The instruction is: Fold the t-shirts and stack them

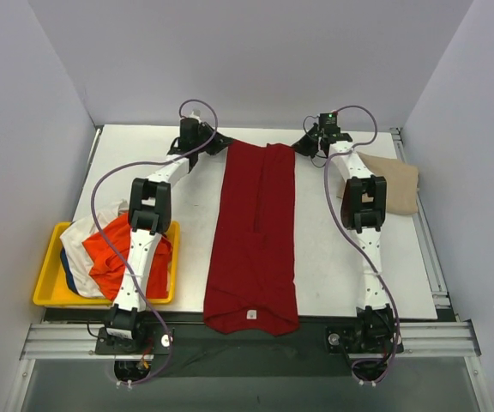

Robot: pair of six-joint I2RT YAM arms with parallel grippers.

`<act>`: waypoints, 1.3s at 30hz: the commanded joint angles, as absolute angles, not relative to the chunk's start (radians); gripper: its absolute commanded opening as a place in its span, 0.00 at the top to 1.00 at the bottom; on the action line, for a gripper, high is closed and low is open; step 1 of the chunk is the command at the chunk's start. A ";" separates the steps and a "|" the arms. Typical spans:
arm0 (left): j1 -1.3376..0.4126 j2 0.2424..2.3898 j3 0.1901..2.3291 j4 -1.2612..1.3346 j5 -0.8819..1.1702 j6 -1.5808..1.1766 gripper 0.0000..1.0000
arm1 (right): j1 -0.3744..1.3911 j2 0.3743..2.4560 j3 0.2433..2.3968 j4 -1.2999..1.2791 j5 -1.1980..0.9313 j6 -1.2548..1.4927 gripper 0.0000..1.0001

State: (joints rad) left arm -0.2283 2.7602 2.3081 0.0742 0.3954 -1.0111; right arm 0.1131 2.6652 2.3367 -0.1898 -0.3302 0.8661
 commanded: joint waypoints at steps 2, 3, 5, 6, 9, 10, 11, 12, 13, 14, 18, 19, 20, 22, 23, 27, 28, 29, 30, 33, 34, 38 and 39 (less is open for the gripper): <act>-0.199 2.804 2.420 0.356 0.440 -1.159 1.00 | 0.083 2.603 2.361 -0.081 -0.366 0.974 1.00; -0.198 2.816 2.434 0.379 0.446 -1.176 1.00 | 0.081 2.605 2.365 -0.071 -0.374 0.991 1.00; -0.190 2.839 2.459 0.445 0.468 -1.221 1.00 | 0.071 2.608 2.378 -0.040 -0.397 1.006 1.00; -0.189 2.842 2.459 0.466 0.475 -1.232 1.00 | 0.071 2.605 2.378 -0.031 -0.405 1.018 1.00; -0.178 2.847 2.454 0.518 0.520 -1.252 1.00 | 0.061 2.596 2.378 -0.012 -0.451 1.022 1.00; -0.175 2.847 2.450 0.534 0.534 -1.256 1.00 | 0.060 2.589 2.373 -0.009 -0.466 1.020 1.00; -0.173 2.847 2.438 0.544 0.558 -1.270 1.00 | 0.061 2.585 2.365 -0.008 -0.478 1.017 1.00; -0.172 2.846 2.430 0.558 0.571 -1.278 1.00 | 0.061 2.582 2.358 -0.009 -0.494 1.016 1.00; -0.170 2.846 2.422 0.586 0.583 -1.285 1.00 | 0.063 2.570 2.343 0.021 -0.523 1.014 1.00; -0.170 2.842 2.405 0.598 0.609 -1.301 1.00 | 0.066 2.560 2.327 0.031 -0.535 1.014 1.00; -0.172 2.813 2.335 0.646 0.673 -1.309 1.00 | 0.075 2.513 2.232 0.054 -0.592 0.996 1.00; -0.172 2.784 2.304 0.666 0.679 -1.308 1.00 | 0.077 2.491 2.218 0.061 -0.610 0.991 1.00; -0.172 2.766 2.272 0.676 0.690 -1.307 1.00 | 0.078 2.479 2.197 0.067 -0.617 0.991 1.00; -0.169 2.712 2.168 0.705 0.695 -1.299 1.00 | 0.081 2.441 2.137 0.087 -0.629 0.988 1.00; -0.167 2.695 2.139 0.713 0.701 -1.287 1.00 | 0.081 2.428 2.116 0.095 -0.641 0.986 1.00; -0.152 2.639 2.027 0.748 0.733 -1.278 1.00 | 0.081 2.367 2.019 0.106 -0.676 0.956 1.00; -0.149 2.623 2.001 0.758 0.751 -1.278 1.00 | 0.081 2.344 1.985 0.107 -0.683 0.950 1.00; -0.144 2.617 1.991 0.758 0.759 -1.278 1.00 | 0.081 2.332 1.967 0.109 -0.699 0.943 1.00; -0.141 2.609 1.979 0.762 0.768 -1.276 1.00 | 0.080 2.318 1.948 0.109 -0.704 0.936 1.00; -0.138 2.556 1.916 0.770 0.787 -1.259 1.00 | 0.081 2.264 1.875 0.107 -0.722 0.910 1.00; -0.138 2.543 1.898 0.773 0.791 -1.255 1.00 | 0.080 2.240 1.853 0.106 -0.727 0.899 1.00; -0.129 2.481 1.792 0.798 0.799 -1.236 1.00 | 0.080 2.183 1.744 0.104 -0.742 0.879 1.00; -0.126 2.470 1.781 0.796 0.804 -1.229 1.00 | 0.081 2.172 1.729 0.103 -0.745 0.874 1.00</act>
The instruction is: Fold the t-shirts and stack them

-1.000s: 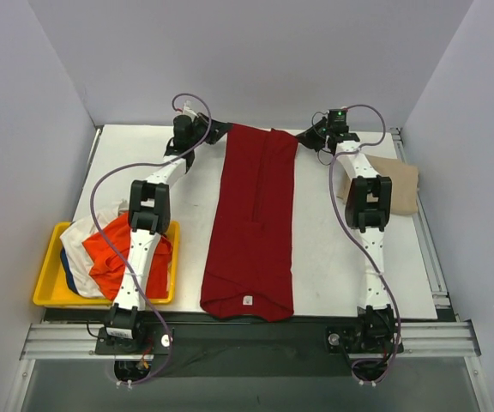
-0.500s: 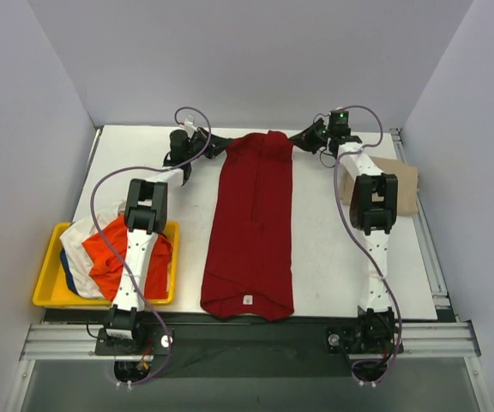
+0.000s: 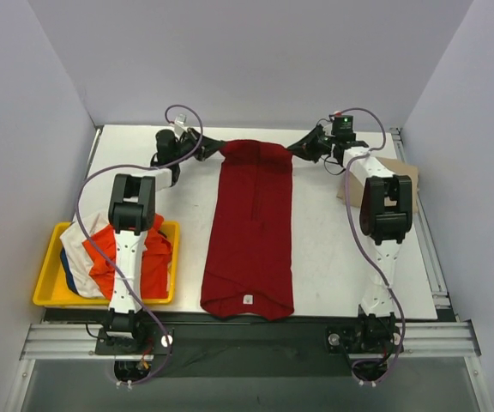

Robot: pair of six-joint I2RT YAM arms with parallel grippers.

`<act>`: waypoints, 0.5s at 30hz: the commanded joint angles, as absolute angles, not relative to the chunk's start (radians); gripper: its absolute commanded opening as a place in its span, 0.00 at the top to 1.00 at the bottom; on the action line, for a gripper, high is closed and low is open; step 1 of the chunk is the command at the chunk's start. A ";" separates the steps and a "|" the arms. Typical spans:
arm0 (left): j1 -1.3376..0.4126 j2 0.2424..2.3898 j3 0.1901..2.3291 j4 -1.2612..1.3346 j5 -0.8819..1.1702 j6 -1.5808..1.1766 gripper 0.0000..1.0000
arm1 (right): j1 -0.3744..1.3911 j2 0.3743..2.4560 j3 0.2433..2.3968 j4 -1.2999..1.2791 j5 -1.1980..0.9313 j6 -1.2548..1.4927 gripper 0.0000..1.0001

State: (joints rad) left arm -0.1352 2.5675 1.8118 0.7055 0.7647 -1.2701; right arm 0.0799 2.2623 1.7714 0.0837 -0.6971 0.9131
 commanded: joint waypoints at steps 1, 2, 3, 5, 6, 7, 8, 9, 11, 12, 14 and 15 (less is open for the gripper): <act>-0.124 2.447 1.767 0.778 0.816 -1.218 1.00 | 0.083 2.154 1.715 0.101 -0.750 0.870 1.00; -0.124 2.436 1.755 0.769 0.822 -1.197 1.00 | 0.081 2.145 1.700 0.101 -0.752 0.862 1.00; -0.124 2.425 1.731 0.761 0.830 -1.187 1.00 | 0.081 2.137 1.675 0.100 -0.752 0.858 1.00; -0.123 2.395 1.703 0.746 0.844 -1.155 1.00 | 0.081 2.115 1.652 0.095 -0.759 0.848 1.00; -0.123 2.369 1.671 0.736 0.847 -1.141 1.00 | 0.081 2.108 1.641 0.094 -0.762 0.845 1.00; -0.121 2.355 1.657 0.706 0.851 -1.123 1.00 | 0.081 2.096 1.620 0.089 -0.762 0.844 1.00; -0.121 2.344 1.643 0.686 0.853 -1.080 1.00 | 0.083 2.088 1.609 0.089 -0.765 0.839 1.00; -0.121 2.320 1.635 0.639 0.857 -1.056 1.00 | 0.083 2.080 1.595 0.087 -0.765 0.836 1.00; -0.121 2.301 1.623 0.579 0.874 -0.971 1.00 | 0.084 2.060 1.562 0.086 -0.767 0.830 1.00; -0.121 2.280 1.618 0.519 0.877 -0.944 1.00 | 0.084 2.053 1.551 0.086 -0.767 0.824 1.00; -0.120 2.255 1.589 0.480 0.874 -0.875 1.00 | 0.084 2.033 1.519 0.083 -0.769 0.822 1.00; -0.120 2.235 1.579 0.453 0.871 -0.858 1.00 | 0.086 2.019 1.511 0.080 -0.772 0.818 1.00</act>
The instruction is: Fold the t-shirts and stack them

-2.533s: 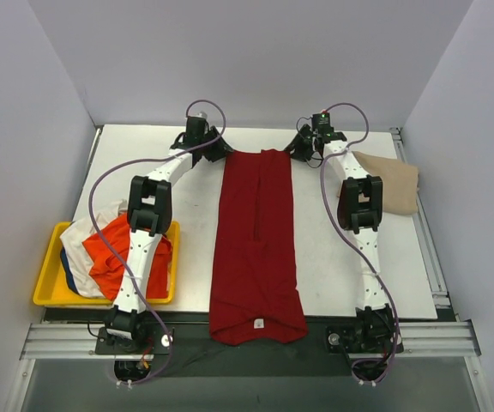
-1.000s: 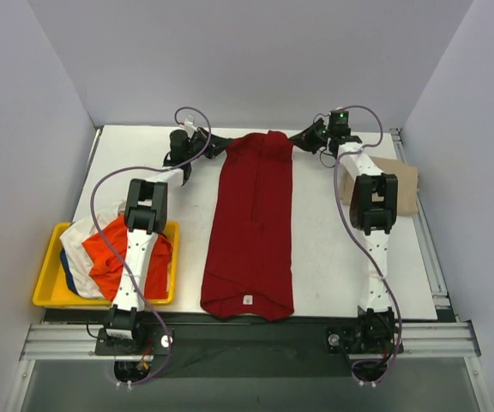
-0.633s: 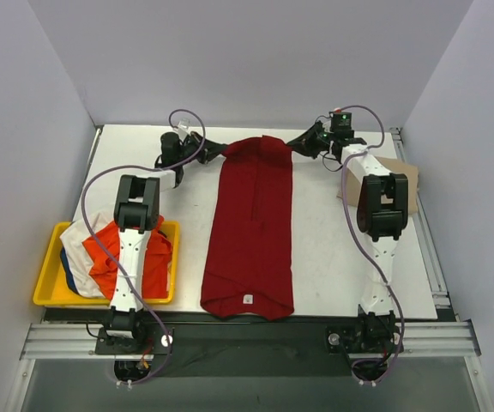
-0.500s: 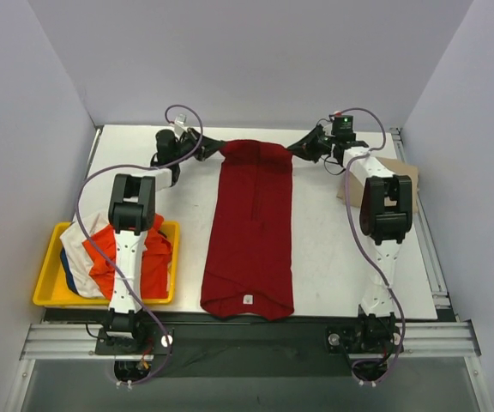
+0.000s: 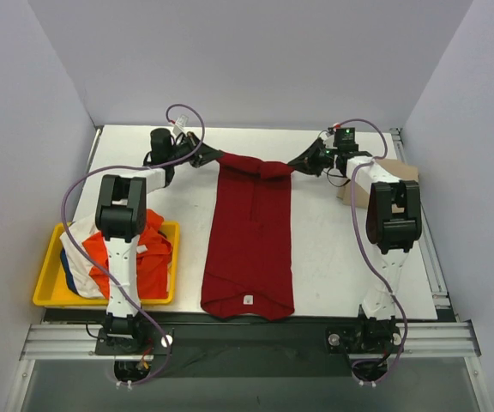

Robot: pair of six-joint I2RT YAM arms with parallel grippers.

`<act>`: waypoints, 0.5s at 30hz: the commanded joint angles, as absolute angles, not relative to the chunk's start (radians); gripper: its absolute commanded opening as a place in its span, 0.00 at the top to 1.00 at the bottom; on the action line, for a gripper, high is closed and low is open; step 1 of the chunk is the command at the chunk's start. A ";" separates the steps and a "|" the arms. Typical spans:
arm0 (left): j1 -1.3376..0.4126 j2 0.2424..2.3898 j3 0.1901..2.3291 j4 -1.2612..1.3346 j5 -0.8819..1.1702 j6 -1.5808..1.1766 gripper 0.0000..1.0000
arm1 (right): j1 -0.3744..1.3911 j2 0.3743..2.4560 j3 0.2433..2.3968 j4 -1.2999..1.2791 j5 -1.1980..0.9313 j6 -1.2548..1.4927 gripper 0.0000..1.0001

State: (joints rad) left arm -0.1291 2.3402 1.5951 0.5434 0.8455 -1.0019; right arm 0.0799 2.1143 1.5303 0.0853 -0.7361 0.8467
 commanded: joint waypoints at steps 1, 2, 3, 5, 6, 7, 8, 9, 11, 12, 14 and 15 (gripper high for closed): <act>-0.120 2.226 1.566 0.431 0.871 -0.818 1.00 | 0.089 2.013 1.494 0.077 -0.773 0.813 1.00; -0.120 2.217 1.562 0.408 0.868 -0.796 1.00 | 0.092 2.007 1.488 0.071 -0.773 0.808 1.00; -0.120 2.201 1.557 0.361 0.867 -0.773 1.00 | 0.094 1.997 1.480 0.057 -0.778 0.802 1.00; -0.121 2.181 1.540 0.315 0.862 -0.709 1.00 | 0.101 1.990 1.460 0.045 -0.781 0.788 1.00; -0.121 2.160 1.533 0.278 0.856 -0.689 1.00 | 0.101 1.980 1.453 0.037 -0.784 0.784 1.00; -0.121 2.151 1.525 0.259 0.853 -0.652 1.00 | 0.106 1.976 1.444 0.035 -0.784 0.778 1.00; -0.123 2.132 1.508 0.238 0.851 -0.640 1.00 | 0.109 1.970 1.424 0.031 -0.785 0.778 1.00; -0.121 2.125 1.496 0.236 0.851 -0.632 1.00 | 0.112 1.957 1.414 0.029 -0.785 0.773 1.00; -0.123 2.108 1.464 0.236 0.857 -0.621 1.00 | 0.120 1.951 1.384 0.022 -0.785 0.765 1.00; -0.124 2.103 1.453 0.233 0.865 -0.618 1.00 | 0.126 1.945 1.373 0.021 -0.785 0.765 1.00; -0.127 2.089 1.421 0.227 0.874 -0.611 1.00 | 0.135 1.936 1.349 0.017 -0.788 0.762 1.00; -0.129 2.085 1.410 0.226 0.882 -0.603 1.00 | 0.138 1.934 1.342 0.015 -0.790 0.759 1.00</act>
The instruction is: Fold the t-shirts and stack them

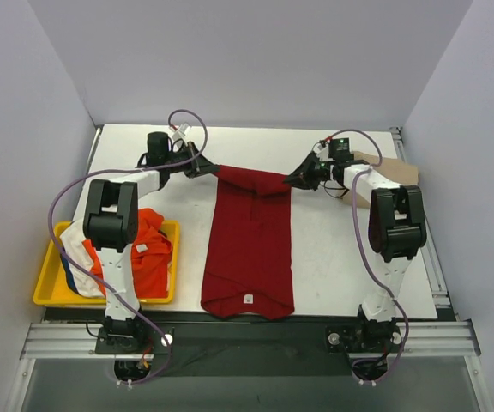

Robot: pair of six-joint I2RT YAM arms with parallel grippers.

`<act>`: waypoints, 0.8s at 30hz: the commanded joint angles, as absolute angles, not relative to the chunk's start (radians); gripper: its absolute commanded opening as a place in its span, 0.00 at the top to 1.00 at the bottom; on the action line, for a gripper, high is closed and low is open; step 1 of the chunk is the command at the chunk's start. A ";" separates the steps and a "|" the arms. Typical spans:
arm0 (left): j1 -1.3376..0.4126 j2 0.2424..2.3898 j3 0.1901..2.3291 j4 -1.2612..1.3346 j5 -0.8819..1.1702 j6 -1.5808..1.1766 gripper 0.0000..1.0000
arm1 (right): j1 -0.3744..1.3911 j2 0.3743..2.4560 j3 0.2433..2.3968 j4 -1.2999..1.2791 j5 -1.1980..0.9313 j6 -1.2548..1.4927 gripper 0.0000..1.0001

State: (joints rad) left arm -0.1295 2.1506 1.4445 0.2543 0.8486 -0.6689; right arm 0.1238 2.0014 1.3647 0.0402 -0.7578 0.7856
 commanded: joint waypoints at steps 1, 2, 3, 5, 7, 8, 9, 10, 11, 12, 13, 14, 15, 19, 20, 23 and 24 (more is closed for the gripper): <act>-0.130 2.079 1.396 0.224 0.884 -0.600 1.00 | 0.141 1.931 1.336 0.015 -0.790 0.759 1.00; -0.132 2.062 1.382 0.224 0.884 -0.598 1.00 | 0.146 1.927 1.329 0.014 -0.787 0.759 1.00; -0.132 2.053 1.353 0.227 0.885 -0.597 1.00 | 0.147 1.918 1.313 0.014 -0.784 0.759 1.00; -0.133 2.039 1.329 0.232 0.885 -0.595 1.00 | 0.147 1.907 1.293 0.012 -0.776 0.762 1.00; -0.135 2.020 1.296 0.233 0.890 -0.594 1.00 | 0.149 1.891 1.266 0.012 -0.770 0.762 1.00; -0.137 2.010 1.287 0.235 0.893 -0.594 1.00 | 0.149 1.885 1.258 0.012 -0.767 0.761 1.00; -0.138 2.006 1.279 0.236 0.900 -0.594 1.00 | 0.149 1.873 1.249 0.012 -0.765 0.762 1.00; -0.140 2.002 1.263 0.239 0.903 -0.595 1.00 | 0.150 1.870 1.235 0.011 -0.765 0.761 1.00; -0.146 1.990 1.255 0.241 0.905 -0.594 1.00 | 0.150 1.862 1.226 0.011 -0.762 0.761 1.00; -0.149 1.983 1.246 0.239 0.907 -0.592 1.00 | 0.150 1.852 1.220 0.011 -0.758 0.762 1.00; -0.149 1.977 1.235 0.242 0.905 -0.594 1.00 | 0.152 1.845 1.213 0.011 -0.756 0.761 1.00; -0.152 1.967 1.215 0.253 0.905 -0.597 1.00 | 0.152 1.841 1.203 0.009 -0.755 0.761 1.00; -0.152 1.964 1.201 0.259 0.907 -0.604 1.00 | 0.152 1.835 1.197 0.009 -0.752 0.761 1.00; -0.152 1.954 1.160 0.250 0.905 -0.594 1.00 | 0.158 1.830 1.174 0.011 -0.741 0.753 1.00; -0.152 1.953 1.154 0.221 0.905 -0.585 1.00 | 0.160 1.833 1.167 0.009 -0.741 0.750 1.00; -0.153 1.953 1.135 0.174 0.900 -0.552 1.00 | 0.169 1.839 1.161 0.003 -0.733 0.726 1.00; -0.152 1.948 1.126 0.161 0.893 -0.536 1.00 | 0.175 1.848 1.158 0.003 -0.733 0.718 1.00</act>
